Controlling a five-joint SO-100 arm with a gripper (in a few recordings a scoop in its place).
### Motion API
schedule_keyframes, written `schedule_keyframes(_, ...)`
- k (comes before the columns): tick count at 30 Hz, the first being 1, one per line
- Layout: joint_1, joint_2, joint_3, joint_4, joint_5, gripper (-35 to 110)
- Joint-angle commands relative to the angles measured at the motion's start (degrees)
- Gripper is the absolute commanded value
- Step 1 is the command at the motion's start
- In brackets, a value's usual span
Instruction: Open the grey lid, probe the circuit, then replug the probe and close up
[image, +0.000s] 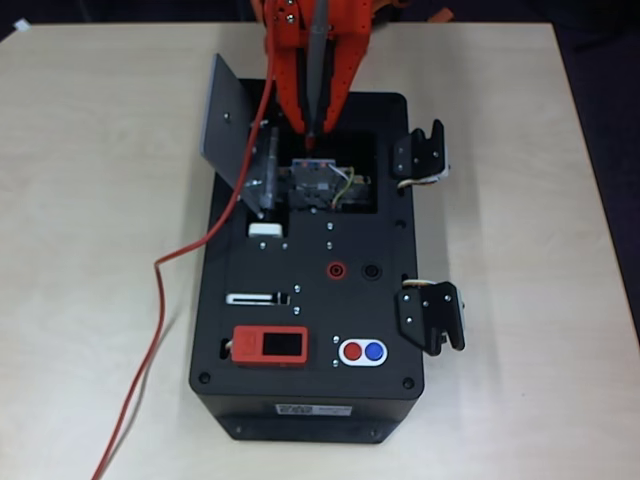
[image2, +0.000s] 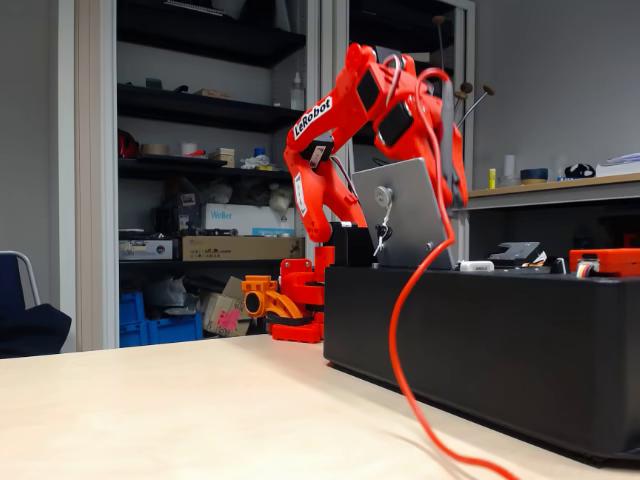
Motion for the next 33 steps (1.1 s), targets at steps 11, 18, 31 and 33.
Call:
schedule_keyframes(11, 0.35, 5.27, 4.31, -1.14, 0.26, 0)
schedule_keyframes(18, 1.05, 5.54, 4.92, -1.76, -0.62, 0)
schedule_keyframes(31, 1.76, 6.24, 7.47, -3.69, -1.23, 0)
schedule_keyframes(33, 1.85, 6.59, 8.26, -4.31, -1.41, 0)
